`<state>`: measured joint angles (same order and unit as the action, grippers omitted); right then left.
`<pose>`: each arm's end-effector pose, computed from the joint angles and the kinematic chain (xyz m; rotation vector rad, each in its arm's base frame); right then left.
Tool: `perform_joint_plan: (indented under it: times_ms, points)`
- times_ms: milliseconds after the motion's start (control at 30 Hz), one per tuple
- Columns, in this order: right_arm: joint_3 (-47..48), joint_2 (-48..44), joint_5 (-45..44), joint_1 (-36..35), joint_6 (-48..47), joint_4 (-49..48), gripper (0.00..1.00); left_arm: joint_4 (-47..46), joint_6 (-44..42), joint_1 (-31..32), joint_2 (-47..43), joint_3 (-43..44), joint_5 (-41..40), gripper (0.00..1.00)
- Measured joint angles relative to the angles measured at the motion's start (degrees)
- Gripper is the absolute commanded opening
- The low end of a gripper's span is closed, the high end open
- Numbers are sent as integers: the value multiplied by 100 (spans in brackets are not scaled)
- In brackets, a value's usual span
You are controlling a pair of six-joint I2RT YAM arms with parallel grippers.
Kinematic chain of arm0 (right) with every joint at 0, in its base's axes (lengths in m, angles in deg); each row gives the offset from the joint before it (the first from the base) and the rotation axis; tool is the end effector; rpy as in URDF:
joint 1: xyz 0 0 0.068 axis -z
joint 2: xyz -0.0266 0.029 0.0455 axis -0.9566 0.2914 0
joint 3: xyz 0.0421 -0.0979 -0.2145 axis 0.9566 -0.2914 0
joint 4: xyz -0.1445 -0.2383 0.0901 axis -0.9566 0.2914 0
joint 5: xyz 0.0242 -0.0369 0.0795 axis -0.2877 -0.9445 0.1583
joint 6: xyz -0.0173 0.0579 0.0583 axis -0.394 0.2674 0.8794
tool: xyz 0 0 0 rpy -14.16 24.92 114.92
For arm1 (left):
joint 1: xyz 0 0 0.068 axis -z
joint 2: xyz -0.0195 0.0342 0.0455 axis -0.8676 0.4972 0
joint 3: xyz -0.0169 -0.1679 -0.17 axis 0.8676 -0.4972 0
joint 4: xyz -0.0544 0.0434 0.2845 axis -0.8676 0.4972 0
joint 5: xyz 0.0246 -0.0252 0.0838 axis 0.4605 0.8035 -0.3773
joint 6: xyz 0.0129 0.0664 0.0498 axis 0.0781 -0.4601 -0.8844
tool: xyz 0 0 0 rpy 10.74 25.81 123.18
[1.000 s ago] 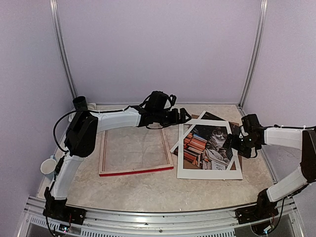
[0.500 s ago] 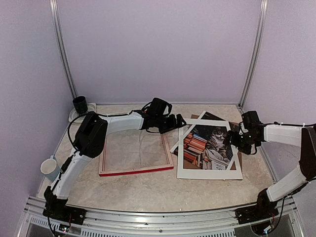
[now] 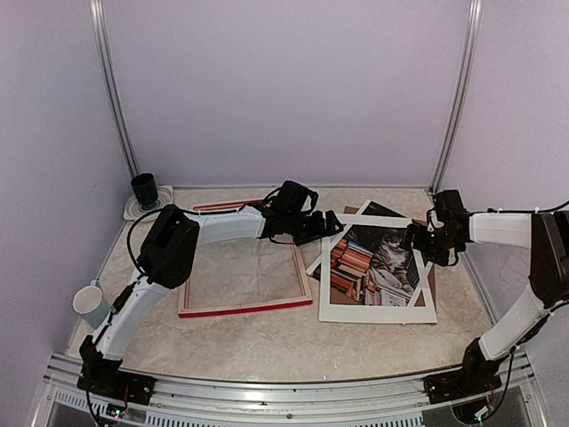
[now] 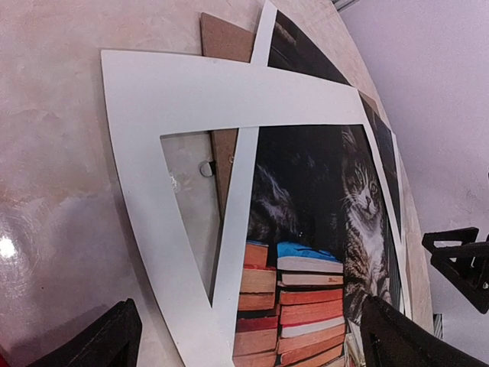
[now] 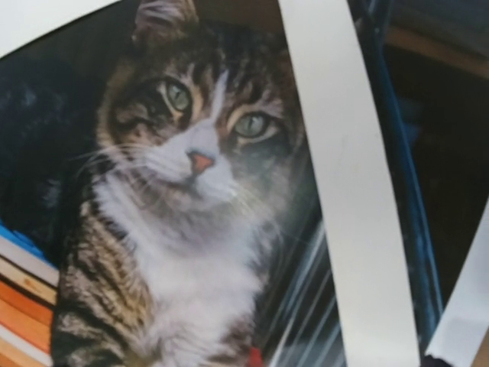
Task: Put the photo into the frame
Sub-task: Pick up the mat board from the photo.
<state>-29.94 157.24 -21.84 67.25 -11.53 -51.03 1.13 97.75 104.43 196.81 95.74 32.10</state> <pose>0.3502 0.0423 0.0986 0.5310 2.5156 0.3667 0.4264 -0.4416 0.0848 0.2377 2.3639 -1.0717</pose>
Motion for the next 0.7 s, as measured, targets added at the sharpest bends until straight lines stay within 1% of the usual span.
perform_joint_plan:
  times_ms: [167, 533, 700]
  points:
    - [0, 136, 17, 37, -44, -44, 99, 17, 33, 33, 31, 50, -35, 99]
    - [0, 365, 15, 39, -37, -109, 99, 236, 170, 208, 0, 52, -573, 99]
    - [0, 472, 11, 42, -37, -157, 99, 387, 317, 291, -24, 50, -590, 99]
